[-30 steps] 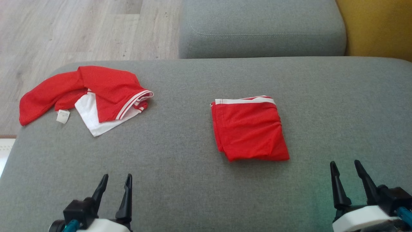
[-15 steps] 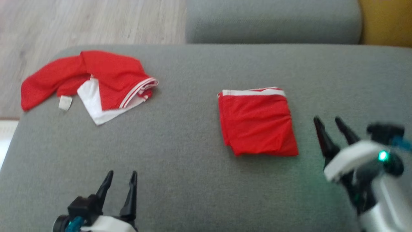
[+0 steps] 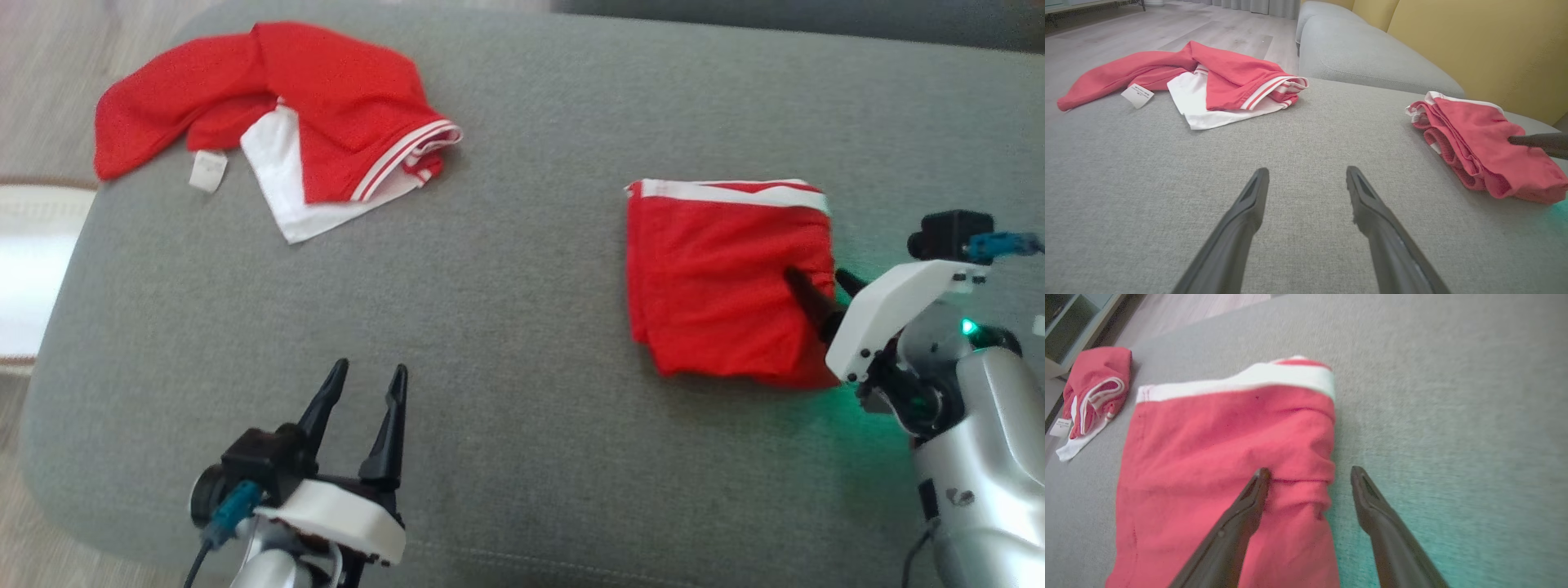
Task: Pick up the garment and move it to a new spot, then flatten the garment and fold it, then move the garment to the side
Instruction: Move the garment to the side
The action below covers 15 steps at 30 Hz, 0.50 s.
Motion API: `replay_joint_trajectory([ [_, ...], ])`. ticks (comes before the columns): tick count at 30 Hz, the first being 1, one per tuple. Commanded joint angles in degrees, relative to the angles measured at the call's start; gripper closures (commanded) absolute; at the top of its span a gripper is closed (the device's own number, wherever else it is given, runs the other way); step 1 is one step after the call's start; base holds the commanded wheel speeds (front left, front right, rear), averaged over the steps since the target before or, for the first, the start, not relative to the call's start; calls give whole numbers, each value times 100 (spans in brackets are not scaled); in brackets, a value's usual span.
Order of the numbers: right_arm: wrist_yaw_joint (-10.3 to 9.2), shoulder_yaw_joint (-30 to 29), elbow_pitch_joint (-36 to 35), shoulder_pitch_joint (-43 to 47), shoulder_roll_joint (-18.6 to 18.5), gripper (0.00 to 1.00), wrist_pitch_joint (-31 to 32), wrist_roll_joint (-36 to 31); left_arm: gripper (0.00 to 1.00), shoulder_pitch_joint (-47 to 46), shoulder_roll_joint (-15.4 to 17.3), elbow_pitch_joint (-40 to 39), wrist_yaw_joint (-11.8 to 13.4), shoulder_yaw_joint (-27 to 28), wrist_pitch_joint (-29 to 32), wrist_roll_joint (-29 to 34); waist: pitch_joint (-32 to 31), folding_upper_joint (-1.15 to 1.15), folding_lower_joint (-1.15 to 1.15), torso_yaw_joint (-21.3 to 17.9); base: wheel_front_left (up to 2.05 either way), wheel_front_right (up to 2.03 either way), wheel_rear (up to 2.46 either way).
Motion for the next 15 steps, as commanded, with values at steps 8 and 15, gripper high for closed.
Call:
replay_joint_trajectory([
  [8, -4, -128, 403, -439, 304, 100, -68, 178, 0, -364, -8, -259, 172, 163, -70, 9, 190, 0, -1, -67, 0, 0, 0],
  [15, -4, -168, 339, -722, 77, 100, -374, 248, 0, -364, -8, -466, 150, 362, -70, 167, 350, 0, -1, -982, 0, 0, 0],
])
